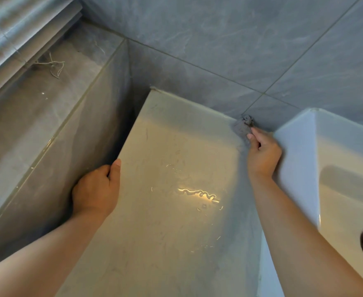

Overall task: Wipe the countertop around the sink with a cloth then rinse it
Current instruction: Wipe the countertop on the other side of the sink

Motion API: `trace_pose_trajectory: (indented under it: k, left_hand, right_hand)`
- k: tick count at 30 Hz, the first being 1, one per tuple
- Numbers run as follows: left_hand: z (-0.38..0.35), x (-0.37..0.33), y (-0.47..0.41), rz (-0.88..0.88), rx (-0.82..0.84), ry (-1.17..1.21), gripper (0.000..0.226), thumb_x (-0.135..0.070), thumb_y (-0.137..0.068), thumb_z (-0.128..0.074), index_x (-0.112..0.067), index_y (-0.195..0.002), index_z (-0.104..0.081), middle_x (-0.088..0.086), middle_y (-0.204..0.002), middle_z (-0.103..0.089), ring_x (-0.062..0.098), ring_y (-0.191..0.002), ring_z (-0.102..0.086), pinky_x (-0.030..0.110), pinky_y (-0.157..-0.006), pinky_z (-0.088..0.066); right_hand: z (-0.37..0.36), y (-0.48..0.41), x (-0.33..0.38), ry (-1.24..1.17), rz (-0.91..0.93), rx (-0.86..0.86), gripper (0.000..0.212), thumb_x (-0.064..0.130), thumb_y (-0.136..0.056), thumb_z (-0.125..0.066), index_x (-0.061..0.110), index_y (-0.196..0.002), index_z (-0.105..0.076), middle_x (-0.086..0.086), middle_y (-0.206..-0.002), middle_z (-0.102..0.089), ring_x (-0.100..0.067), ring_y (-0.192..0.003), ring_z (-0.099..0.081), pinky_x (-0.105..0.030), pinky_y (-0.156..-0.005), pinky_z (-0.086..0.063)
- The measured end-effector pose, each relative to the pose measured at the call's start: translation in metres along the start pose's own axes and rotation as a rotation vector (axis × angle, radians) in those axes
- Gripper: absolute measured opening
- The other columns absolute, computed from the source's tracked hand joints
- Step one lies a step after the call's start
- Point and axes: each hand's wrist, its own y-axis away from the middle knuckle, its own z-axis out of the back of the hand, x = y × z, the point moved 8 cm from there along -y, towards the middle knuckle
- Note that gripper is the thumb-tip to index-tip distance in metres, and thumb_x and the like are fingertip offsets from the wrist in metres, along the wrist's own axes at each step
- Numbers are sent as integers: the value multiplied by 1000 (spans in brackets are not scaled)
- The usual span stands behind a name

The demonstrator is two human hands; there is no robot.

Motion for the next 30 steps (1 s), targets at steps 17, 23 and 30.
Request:
trace_pose_trajectory:
  k: [17,23,30]
  left_hand:
    - [-3,2,0,1,23,20,62,-48,-97,-22,-9,-72,-62,18,-70,-63,36,-65,-56,37,-58,-46]
    - [-2,0,0,-3,26,14,61,-46,-98,-23,-6,-73,-62,21,-73,-64,38,-68,-57,35,-57,-41]
    - [-2,1,0,-18,8,6,59,-45,-98,-25,-7,-71,-61,21,-75,-64,40,-71,-57,33,-57,-33]
  right_hand:
    - [39,125,17,-110,-168,-8,25,0,-85,-65,8,-109,-70,6,-104,-65,-13,-100,-62,-16,-94,-44]
    - [58,112,31,-70,-196,-61,24,7,-86,-66,7,-110,-69,1,-104,-69,-11,-98,-63,-18,-88,-43]
    - [30,10,30,206,26,-61,26,9,-83,-55,4,-104,-71,-13,-104,-71,-34,-93,-64,-42,-86,-50]
